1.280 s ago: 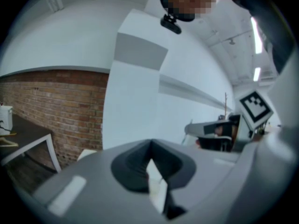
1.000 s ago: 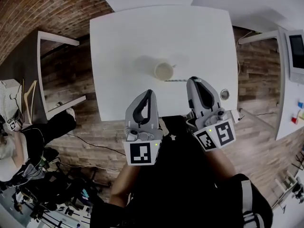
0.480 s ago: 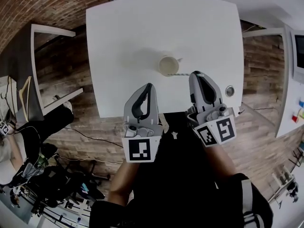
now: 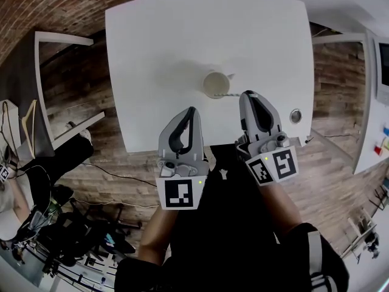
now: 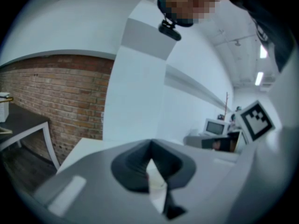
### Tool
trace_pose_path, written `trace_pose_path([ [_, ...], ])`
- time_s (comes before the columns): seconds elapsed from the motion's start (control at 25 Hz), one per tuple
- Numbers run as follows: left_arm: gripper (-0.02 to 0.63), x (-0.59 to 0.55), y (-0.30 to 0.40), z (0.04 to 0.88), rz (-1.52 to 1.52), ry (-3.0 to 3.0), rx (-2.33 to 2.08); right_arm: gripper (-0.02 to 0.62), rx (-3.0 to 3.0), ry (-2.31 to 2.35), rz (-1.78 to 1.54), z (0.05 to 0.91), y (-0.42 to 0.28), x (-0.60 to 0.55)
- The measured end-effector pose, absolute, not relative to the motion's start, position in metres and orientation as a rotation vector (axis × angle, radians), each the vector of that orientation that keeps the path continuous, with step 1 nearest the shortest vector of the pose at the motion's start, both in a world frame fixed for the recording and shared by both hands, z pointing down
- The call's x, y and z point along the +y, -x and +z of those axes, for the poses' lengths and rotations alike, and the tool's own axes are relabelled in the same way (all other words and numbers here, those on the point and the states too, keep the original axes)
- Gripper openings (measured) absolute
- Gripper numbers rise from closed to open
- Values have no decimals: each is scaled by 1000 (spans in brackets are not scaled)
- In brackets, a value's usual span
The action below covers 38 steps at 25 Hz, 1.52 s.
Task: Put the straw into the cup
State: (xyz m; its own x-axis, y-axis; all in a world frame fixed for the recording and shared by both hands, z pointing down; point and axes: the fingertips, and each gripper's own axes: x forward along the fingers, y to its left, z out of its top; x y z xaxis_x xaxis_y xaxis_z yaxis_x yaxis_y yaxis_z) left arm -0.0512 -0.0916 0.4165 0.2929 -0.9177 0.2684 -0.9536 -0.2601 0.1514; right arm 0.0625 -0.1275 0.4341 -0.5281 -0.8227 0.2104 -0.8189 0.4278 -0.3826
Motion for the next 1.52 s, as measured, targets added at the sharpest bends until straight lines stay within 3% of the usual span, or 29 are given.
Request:
trace_pose_path([
  [1.52, 3, -96, 45, 433, 201, -2258, -1674, 23, 2608, 1601, -890, 507, -62, -134],
])
